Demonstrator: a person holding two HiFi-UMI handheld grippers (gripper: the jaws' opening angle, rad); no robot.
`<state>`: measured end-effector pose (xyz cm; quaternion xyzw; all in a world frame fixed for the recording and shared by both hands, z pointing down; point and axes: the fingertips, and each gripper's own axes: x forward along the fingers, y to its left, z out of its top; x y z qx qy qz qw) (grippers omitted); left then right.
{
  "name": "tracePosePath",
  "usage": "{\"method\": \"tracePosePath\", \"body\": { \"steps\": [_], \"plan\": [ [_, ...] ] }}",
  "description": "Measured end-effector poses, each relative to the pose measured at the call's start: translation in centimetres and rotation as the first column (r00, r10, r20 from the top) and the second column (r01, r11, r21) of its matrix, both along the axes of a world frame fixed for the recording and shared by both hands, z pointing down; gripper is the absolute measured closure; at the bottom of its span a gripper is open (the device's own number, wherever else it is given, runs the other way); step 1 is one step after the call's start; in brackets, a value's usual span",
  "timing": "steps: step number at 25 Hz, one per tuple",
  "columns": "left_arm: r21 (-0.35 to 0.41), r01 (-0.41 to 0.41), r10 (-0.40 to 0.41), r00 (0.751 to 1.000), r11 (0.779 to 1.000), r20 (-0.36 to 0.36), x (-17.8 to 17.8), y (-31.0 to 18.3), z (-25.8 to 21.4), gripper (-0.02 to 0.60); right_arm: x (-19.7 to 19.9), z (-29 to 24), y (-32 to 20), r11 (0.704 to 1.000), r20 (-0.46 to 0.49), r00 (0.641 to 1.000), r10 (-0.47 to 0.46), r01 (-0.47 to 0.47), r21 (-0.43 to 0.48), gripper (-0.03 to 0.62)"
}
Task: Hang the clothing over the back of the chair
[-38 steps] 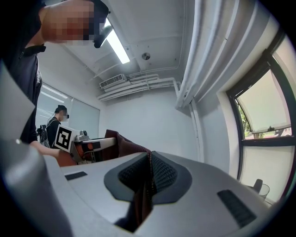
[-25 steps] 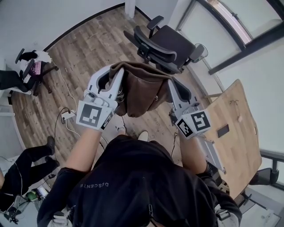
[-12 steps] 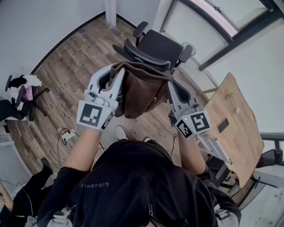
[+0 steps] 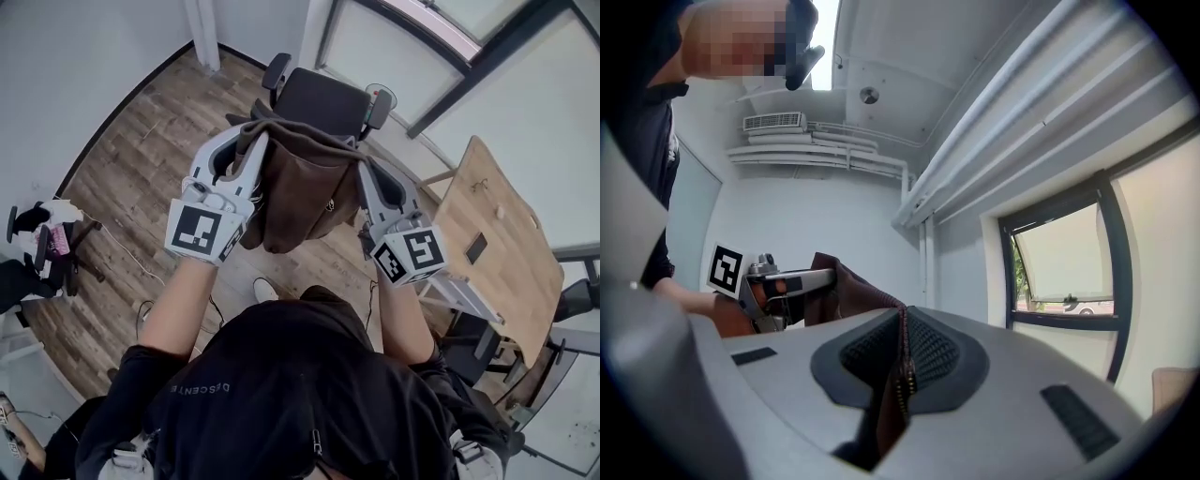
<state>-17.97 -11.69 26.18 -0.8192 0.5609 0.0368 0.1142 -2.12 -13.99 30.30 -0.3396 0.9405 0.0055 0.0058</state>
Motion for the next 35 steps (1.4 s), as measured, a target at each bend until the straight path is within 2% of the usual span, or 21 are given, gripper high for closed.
{"method": "tracePosePath", "body": {
  "steps": [7, 11, 24, 35],
  "plan": [
    [0.037, -0.026, 0.027, 1.000, 0.999, -0.003, 0.1, -2.4, -1.2, 0.532, 0.1, -1.1, -1.5, 0.999, -0.010, 0.999, 0.037, -0.037, 0.036, 0.562],
    [0.046, -0.028, 0.028, 1.000, 0.999, 0.008, 0.8, -4.2, -1.4, 0.532, 0.9, -1.5, -3.1, 0.999, -0.009, 1.000, 0.029, -0.028, 0.045, 0.562],
    [0.098, -0.023, 0.019, 0.999, 0.995, 0.032, 1.0, -11.8, -4.6, 0.532, 1.1, -4.8, -10.8, 0.994, 0.020, 1.000, 0.013, -0.015, 0.106, 0.562],
    [0.071, 0.017, -0.020, 0.999, 0.997, 0.041, 1.5, -18.8, -4.5, 0.531, 1.7, -4.3, -17.8, 0.996, 0.031, 0.999, -0.039, 0.036, 0.083, 0.562]
  ]
}}
